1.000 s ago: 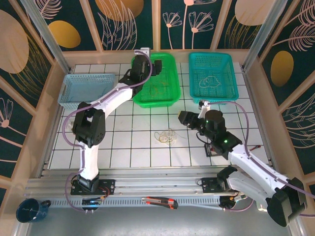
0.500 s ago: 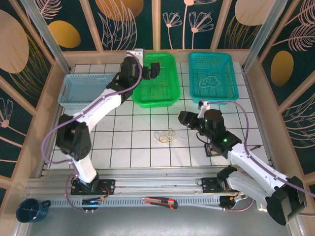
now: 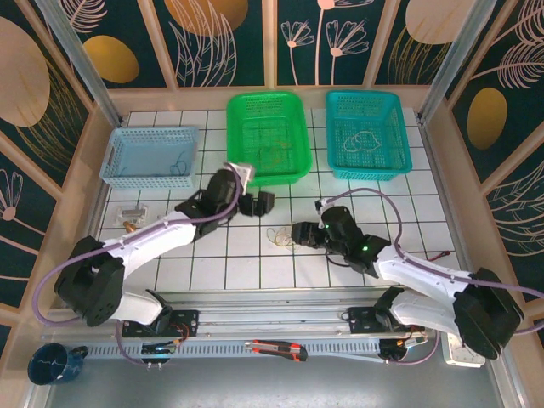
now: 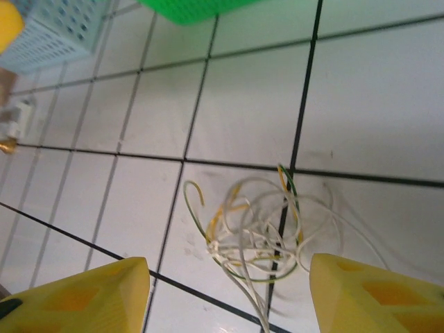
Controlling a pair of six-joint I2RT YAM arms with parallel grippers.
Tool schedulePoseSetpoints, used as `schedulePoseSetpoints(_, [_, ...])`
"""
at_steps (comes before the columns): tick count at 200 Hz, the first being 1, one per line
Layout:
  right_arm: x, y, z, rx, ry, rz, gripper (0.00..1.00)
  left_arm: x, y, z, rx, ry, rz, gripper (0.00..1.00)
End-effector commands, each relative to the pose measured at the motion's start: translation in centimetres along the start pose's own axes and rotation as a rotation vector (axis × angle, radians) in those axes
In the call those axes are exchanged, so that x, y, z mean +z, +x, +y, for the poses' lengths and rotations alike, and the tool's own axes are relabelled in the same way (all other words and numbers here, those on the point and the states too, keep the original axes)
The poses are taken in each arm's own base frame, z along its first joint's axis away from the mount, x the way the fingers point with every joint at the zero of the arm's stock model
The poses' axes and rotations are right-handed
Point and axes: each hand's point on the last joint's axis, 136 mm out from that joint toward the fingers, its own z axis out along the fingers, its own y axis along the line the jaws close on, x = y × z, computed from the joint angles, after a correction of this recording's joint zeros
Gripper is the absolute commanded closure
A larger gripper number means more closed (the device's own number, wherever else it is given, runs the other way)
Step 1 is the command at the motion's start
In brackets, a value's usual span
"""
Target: Untangle the cables
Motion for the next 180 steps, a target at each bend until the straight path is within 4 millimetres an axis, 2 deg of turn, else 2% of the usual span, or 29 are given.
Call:
schedulePoseSetpoints(1, [0.8, 0.1, -0.9, 0.023, 0.044, -0.036, 0.38, 0.5, 4.1, 1.2, 0.048, -0.078, 0.096, 0.09])
schedulePoseSetpoints(22, [1.5, 0.5, -1.6, 0.033, 0.074, -0.030, 0.38, 1.1, 6.2, 1.2, 0.100, -0.113, 0.149, 0.13])
schedulePoseSetpoints(82, [2.7, 0.8, -1.8, 0.035, 0.084, -0.015, 0.38, 3.9, 9.3, -0.1, 0.191, -0.112, 0.257, 0.27])
schedulePoseSetpoints(135, [3.2, 1.2, -2.1, 0.033, 0.093, -0.002, 0.38, 5.1, 9.8, 0.1, 0.207, -0.131, 0.276, 0.40])
schedulePoseSetpoints(180, [3.3, 1.6, -2.4, 0.039, 0.095, 0.004, 0.38, 5.9, 10.0, -0.1, 0.208, -0.127, 0.286, 0.48])
